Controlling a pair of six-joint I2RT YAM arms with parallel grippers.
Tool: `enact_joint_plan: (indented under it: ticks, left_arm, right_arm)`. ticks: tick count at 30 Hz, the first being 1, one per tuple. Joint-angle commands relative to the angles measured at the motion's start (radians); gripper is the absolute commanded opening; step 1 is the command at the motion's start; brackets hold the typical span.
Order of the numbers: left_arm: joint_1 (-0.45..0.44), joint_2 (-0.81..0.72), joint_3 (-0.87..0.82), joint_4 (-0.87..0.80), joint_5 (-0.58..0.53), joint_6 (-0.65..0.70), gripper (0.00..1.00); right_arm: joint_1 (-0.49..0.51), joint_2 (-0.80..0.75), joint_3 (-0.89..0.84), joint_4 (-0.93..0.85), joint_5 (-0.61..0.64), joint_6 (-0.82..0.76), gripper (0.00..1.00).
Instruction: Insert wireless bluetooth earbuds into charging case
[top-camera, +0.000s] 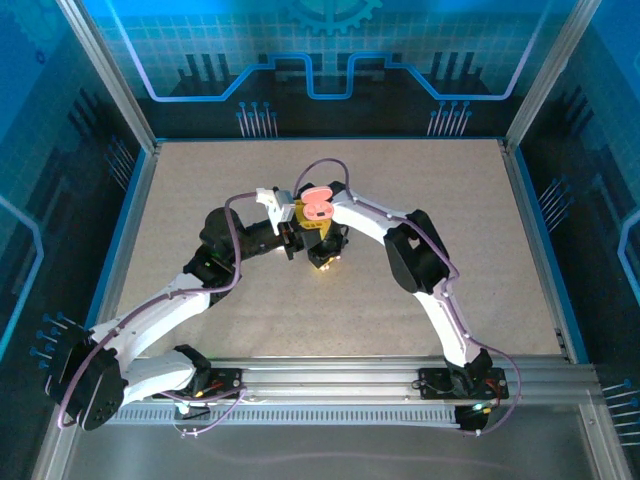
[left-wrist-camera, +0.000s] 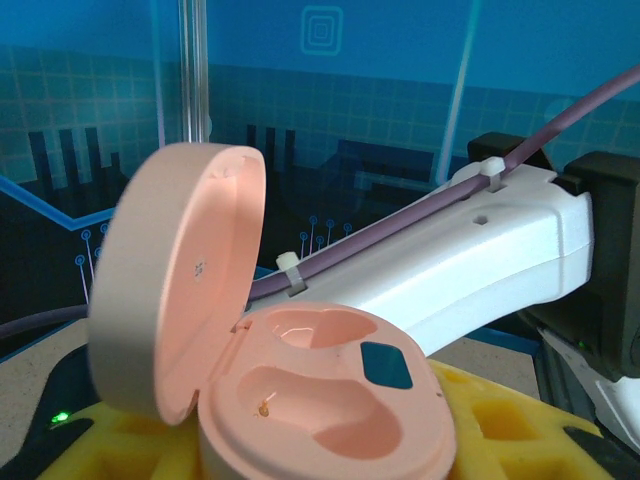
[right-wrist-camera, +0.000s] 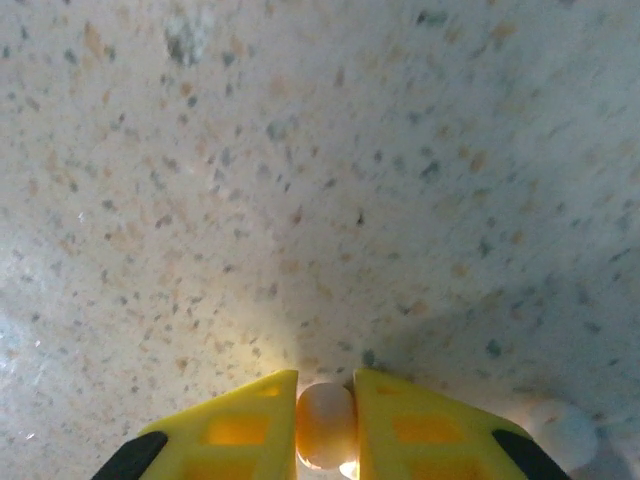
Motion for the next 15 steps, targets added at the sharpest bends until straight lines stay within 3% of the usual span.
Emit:
enact_joint_plan:
  ticks: [1, 10, 15]
  left_arm:
    - [0.008, -0.027, -0.005, 0.008, -0.016, -0.001, 0.33]
    - [0.026, -0.033, -0.022, 0.029, -0.039, 0.013, 0.32]
    - [0.045, -0.018, -0.033, 0.067, -0.037, -0.006, 0.32]
  right_arm:
    - [-0.035, -0.128, -0.077, 0.059, -0.116, 0.059, 0.19]
    - [-0.247, -0.522, -0.457, 0.408, -0.649, 0.217, 0.20]
    - [-0.388, -0.695, -0.644, 0.591, -0.871, 0.343, 0.19]
